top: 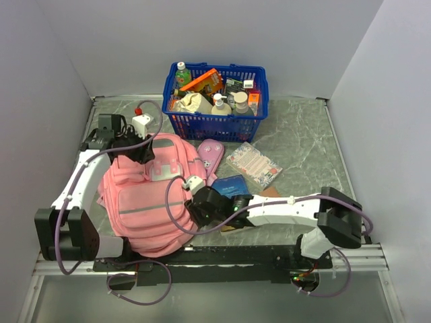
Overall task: Pack the student bag
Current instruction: Place the student bag at the center of the board, then unzip the student bag at the center of the board.
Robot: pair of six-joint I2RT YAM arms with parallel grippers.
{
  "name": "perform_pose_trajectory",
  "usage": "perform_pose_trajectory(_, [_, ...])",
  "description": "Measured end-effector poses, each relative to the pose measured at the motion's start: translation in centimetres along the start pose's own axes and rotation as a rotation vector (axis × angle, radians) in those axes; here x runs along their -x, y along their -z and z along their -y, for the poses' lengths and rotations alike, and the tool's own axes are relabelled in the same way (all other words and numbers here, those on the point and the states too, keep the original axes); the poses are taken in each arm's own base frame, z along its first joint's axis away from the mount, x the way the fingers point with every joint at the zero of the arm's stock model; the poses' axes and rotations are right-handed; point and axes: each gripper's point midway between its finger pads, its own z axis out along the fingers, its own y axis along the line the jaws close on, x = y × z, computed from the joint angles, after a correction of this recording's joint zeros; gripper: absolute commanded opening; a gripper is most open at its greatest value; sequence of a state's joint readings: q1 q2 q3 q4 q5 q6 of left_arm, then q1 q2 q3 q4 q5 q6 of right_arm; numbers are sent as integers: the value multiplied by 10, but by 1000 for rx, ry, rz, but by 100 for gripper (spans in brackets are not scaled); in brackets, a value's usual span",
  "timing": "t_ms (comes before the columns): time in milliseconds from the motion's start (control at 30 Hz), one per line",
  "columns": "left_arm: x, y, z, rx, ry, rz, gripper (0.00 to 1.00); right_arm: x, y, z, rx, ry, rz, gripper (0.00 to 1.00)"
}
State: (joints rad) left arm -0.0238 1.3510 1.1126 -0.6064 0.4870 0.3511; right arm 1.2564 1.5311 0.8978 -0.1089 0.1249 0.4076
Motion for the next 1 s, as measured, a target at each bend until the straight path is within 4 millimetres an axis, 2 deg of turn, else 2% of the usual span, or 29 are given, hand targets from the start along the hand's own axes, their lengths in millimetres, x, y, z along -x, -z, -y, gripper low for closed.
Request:
perform_pose_trajectory(100, [-4, 12, 10, -29, -51, -9, 48, 20, 9, 21, -54, 43, 58, 48])
perform_pose_trajectory(267, [-14, 30, 36, -138, -132, -38, 50, 76, 31, 60, -114, 112, 249, 53])
perform_pose_trajectory(367, [-22, 31, 49, -205, -149, -71, 51, 89, 37, 69, -111, 219, 354, 56])
perform_pose_trajectory(500, [-35, 22, 59, -265, -148, -129, 52, 75, 30, 64, -43, 419, 358, 57])
perform_pose_trajectory(600, [-39, 15, 64, -291, -152, -150, 51, 74, 26, 54, 17, 524, 359, 61])
perform_pose_trajectory(733, [-38, 10, 75, -320, -181, -154, 50, 72, 22, 42, 88, 613, 372, 67])
perform_pose_trajectory(833, [-37, 5, 82, -345, -196, -156, 49, 71, 18, 35, 128, 673, 382, 67])
perform_pose_trajectory(1000, [-46, -5, 82, -377, -185, -193, 50, 53, -3, 35, 165, 760, 321, 67])
